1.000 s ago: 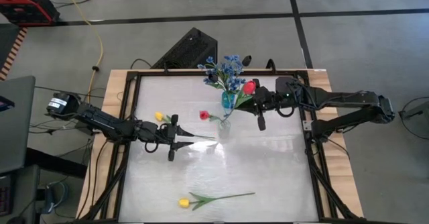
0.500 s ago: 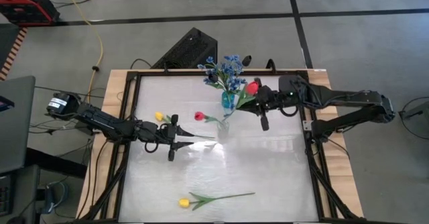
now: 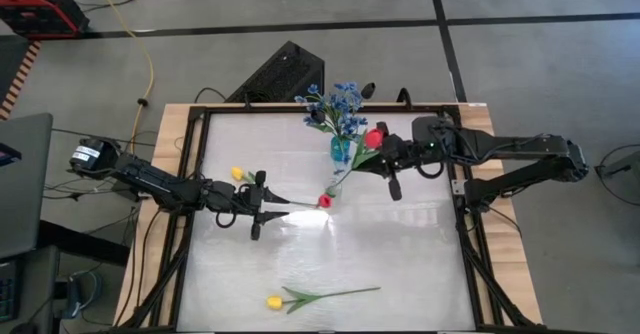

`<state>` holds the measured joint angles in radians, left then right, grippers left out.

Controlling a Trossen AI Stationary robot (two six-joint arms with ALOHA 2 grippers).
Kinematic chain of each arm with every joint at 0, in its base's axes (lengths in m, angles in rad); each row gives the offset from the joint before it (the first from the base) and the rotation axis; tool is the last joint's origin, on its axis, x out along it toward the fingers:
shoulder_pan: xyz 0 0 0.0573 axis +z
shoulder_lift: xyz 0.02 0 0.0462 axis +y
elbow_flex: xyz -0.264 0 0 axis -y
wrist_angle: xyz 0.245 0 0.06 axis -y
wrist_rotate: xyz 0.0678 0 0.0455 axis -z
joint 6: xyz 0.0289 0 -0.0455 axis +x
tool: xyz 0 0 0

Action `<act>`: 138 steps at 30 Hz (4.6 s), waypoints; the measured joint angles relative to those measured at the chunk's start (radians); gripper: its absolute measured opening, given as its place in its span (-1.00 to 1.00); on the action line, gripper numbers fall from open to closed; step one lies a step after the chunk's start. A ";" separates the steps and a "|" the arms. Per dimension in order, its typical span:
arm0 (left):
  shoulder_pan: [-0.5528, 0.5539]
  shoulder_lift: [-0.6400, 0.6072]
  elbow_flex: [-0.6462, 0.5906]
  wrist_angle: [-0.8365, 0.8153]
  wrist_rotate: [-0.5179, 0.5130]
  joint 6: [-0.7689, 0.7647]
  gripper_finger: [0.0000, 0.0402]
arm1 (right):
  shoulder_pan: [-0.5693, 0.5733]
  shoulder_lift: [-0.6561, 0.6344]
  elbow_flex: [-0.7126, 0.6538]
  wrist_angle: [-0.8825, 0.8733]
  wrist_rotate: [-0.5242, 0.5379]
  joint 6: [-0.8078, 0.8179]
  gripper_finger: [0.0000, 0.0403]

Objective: Sort flowers into vase by color
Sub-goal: Put the red flower into the transparent vase, then put the yellow flower into the transparent vase

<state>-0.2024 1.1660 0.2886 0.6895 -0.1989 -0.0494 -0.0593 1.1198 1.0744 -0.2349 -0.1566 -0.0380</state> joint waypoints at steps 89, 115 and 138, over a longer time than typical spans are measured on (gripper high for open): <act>0.000 0.000 0.000 -0.010 0.009 -0.065 -0.34 | 0.655 0.539 0.241 -0.229 0.291 0.440 0.03; 0.000 -0.001 0.004 0.025 0.011 -0.019 -0.34 | 0.607 0.932 0.243 0.197 0.214 0.335 0.03; 0.000 -0.002 0.010 0.020 0.035 -0.042 -0.34 | 0.721 1.095 0.252 0.211 0.478 0.482 -0.56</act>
<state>-0.2028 1.1645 0.2989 0.7094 -0.1636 -0.0914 0.6612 2.2150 1.3261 -0.0235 0.3210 0.4440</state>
